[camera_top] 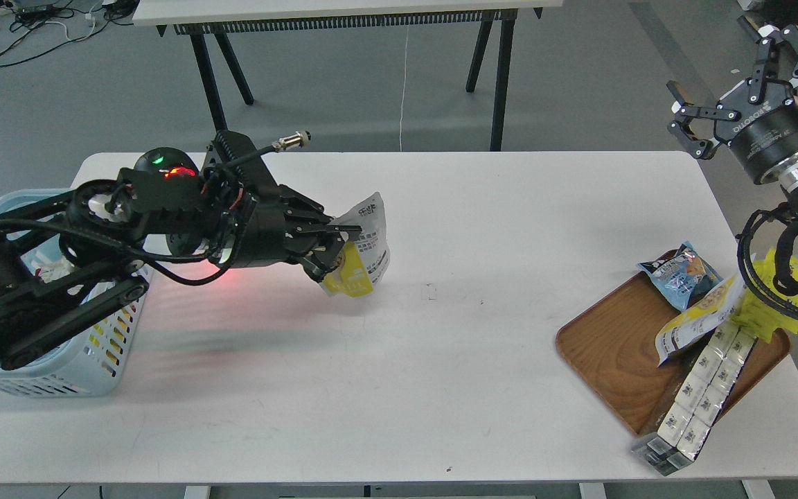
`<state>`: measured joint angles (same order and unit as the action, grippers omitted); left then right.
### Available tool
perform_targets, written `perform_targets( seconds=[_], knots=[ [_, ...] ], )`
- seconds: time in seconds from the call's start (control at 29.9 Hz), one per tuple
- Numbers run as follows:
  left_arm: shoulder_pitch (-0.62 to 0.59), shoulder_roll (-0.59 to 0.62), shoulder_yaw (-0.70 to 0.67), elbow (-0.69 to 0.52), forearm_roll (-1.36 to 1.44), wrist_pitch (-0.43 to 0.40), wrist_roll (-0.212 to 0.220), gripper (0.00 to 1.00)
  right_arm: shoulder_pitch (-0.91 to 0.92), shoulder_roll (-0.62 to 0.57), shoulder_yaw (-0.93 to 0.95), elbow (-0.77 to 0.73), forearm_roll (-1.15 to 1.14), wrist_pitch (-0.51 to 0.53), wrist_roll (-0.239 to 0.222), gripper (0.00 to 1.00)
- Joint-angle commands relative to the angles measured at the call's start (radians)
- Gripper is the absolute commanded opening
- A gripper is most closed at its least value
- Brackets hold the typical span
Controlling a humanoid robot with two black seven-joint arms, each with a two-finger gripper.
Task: Scan snack and place in basket
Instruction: 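Lift the pouch with the left gripper and hold it before the scanner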
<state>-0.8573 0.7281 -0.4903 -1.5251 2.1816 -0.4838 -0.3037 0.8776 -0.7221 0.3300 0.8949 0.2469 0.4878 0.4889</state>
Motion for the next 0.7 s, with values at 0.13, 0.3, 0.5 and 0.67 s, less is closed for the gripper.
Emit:
perform_targets(
  seconds=[0.13, 0.3, 0.5, 0.67],
  knots=[
    [0.004, 0.091, -0.001, 0.065, 0.0, 0.007, -0.049, 0.0, 0.0, 0.001, 0.018, 0.001, -0.001, 0.0, 0.0, 0.99],
    [0.007, 0.085, 0.009, 0.17, 0.0, 0.045, -0.055, 0.0, 0.0, 0.001, 0.02, 0.002, -0.001, 0.0, 0.0, 0.99],
    [0.006, 0.083, 0.007, 0.198, 0.0, 0.05, -0.064, 0.0, 0.0, 0.0, 0.02, 0.001, -0.001, 0.0, 0.0, 0.99],
    [0.006, 0.083, 0.009, 0.198, 0.0, 0.05, -0.066, 0.0, -0.002, 0.001, 0.021, 0.002, -0.001, 0.0, 0.0, 0.99]
  ],
)
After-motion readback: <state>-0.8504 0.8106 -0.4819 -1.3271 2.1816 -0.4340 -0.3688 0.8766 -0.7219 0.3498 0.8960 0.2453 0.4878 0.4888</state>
